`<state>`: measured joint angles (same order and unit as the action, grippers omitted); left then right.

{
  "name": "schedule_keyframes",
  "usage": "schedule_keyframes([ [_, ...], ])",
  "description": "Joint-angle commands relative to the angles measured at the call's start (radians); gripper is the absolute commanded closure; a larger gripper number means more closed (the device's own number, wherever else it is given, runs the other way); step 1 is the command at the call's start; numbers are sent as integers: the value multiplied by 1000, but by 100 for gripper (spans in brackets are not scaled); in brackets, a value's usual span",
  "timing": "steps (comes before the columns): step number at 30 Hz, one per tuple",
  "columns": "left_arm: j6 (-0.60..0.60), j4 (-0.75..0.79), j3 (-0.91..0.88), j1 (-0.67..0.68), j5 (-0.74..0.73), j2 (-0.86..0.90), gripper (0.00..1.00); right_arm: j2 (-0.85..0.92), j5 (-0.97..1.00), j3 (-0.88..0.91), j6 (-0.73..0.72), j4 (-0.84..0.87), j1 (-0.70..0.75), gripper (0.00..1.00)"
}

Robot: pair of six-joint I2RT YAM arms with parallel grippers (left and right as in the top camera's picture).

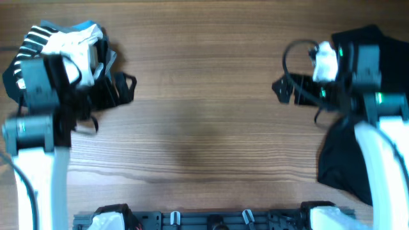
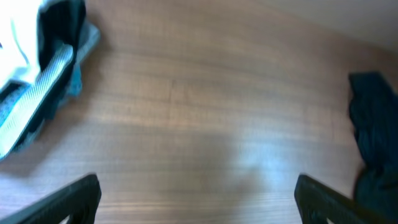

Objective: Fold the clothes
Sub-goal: 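Reach the right gripper to the crumpled black T-shirt and grasp it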

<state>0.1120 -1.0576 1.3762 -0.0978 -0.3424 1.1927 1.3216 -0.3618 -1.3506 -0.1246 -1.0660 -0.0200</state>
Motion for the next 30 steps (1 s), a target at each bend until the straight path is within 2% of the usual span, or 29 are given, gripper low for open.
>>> schedule_keyframes([
  [1,-28,-62,139,3,-6,129,0,161,87,-113,122,-11,26,0],
  [3,-27,-63,143,3,-29,148,0,221,199,-122,31,14,55,0],
  [6,-25,-67,143,3,-77,151,0,336,383,-122,-171,66,177,14],
  [9,-25,-77,143,3,-77,150,0,415,407,-122,-249,123,280,23],
  [15,-25,-77,143,3,-77,150,0,563,354,-122,-216,262,406,24],
  [18,-25,-78,143,4,-77,150,0,618,345,-122,-207,316,412,25],
  [21,-25,-77,143,4,-77,150,0,669,272,-122,-115,383,407,25],
  [25,-25,-81,143,3,-77,150,0,711,350,-122,-135,417,407,33],
  [30,-25,-91,143,3,-77,150,0,760,337,-120,-137,422,404,35],
])
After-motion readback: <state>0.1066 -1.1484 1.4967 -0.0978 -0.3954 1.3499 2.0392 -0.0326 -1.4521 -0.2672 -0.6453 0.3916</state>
